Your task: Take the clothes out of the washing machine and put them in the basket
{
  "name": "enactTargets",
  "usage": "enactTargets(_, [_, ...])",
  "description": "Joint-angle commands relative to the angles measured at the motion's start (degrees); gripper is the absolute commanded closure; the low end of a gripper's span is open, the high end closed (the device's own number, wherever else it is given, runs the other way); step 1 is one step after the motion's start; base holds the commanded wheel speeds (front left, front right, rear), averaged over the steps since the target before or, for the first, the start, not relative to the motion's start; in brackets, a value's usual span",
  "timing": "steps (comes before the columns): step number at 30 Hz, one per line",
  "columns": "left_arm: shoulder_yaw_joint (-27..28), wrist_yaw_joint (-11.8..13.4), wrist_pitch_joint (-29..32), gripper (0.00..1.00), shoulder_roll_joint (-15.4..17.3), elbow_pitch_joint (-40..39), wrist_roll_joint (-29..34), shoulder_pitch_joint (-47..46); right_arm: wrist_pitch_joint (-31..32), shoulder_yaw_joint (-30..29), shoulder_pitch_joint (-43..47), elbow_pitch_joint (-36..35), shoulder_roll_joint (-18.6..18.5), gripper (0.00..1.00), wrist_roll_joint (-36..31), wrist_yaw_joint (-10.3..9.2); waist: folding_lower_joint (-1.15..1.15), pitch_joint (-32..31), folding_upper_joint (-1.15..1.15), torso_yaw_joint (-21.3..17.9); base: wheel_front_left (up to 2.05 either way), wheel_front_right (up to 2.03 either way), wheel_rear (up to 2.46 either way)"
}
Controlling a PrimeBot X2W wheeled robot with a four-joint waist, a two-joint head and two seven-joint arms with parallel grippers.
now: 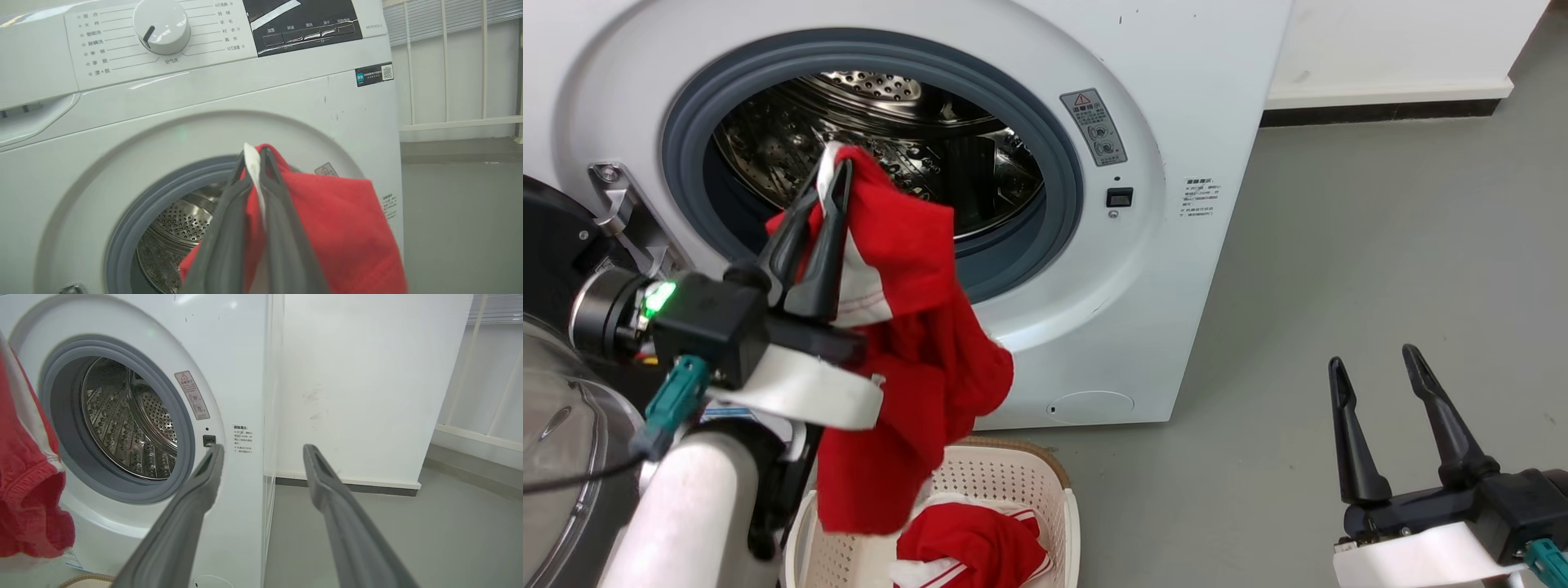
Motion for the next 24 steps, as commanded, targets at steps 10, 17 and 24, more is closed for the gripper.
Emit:
enactTargets(10, [-1.0, 1.2, 2.9, 1.00, 1.3, -5.2, -0.6, 8.7, -0.1, 0.4, -1.4, -0.7, 0.1, 0.00, 0.5, -0.04, 0.01, 2.7, 0.00, 0.0, 0.00, 0.00, 0.00])
enactTargets(17, [-2.6, 1.1, 0.5, 1.00, 0.4, 2.8, -1.9, 14.6, -0.1, -0.5, -4.8, -1.7, 0.1, 0.00, 0.2, -0.05, 0.01, 9.4, 0.00, -0.4, 0.00, 0.00, 0.00])
enactTargets(24, [-4.3, -0.9, -4.3, 1.00, -2.1, 20.2, -3.6, 10.4, -0.1, -1.4, -9.7, -2.7, 0.1, 0.00, 0.1, -0.04, 0.01, 19.2, 0.00, -1.4, 0.00, 0.00, 0.00])
